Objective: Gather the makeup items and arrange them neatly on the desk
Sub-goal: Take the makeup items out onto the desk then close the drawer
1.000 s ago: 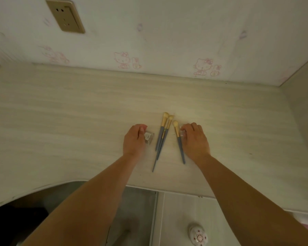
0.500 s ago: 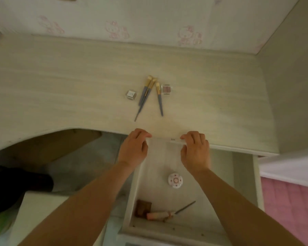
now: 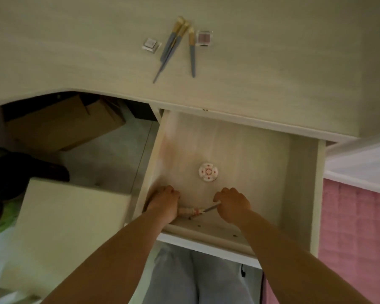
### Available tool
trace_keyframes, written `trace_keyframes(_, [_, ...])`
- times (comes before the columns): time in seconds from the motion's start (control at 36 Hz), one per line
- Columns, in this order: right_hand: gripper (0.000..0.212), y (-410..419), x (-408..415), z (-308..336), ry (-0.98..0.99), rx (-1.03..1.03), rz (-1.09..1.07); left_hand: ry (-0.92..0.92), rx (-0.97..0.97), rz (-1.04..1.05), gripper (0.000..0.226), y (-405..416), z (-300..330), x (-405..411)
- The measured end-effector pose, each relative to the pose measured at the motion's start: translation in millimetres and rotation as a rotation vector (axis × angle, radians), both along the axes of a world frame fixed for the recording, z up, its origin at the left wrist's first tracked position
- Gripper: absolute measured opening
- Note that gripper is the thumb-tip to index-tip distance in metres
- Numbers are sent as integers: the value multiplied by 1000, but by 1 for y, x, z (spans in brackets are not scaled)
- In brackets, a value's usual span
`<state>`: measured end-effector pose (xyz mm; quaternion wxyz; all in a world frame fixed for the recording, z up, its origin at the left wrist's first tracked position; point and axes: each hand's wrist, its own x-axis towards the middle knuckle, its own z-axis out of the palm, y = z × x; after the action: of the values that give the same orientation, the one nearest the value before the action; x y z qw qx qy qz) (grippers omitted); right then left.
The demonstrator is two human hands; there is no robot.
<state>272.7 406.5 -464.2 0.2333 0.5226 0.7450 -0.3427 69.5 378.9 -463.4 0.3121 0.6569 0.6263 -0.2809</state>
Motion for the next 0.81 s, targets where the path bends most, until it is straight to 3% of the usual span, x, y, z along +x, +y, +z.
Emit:
trace_keyframes(0.19, [45,-10,-12,-30,-5,66,73,79,-41,-112,41,6,-17,0])
trace_keyframes(0.33, [29,-24,-16,-39,-72,101,302,180,-41,-165,38,7,-19,7])
trace_keyframes(0.58, [32,-22,-18,-32,-88,-208,119,174,-24,-212,52,19,-19,9])
trace_keyframes(0.69, [22,-18,-15,-26,-100,-393,157,222,-46,-198,38,30,-14,11])
trace_keyframes(0.81, [18,-8,-11,-15,-70,-507,209,351,-125,-376,21,22,-16,7])
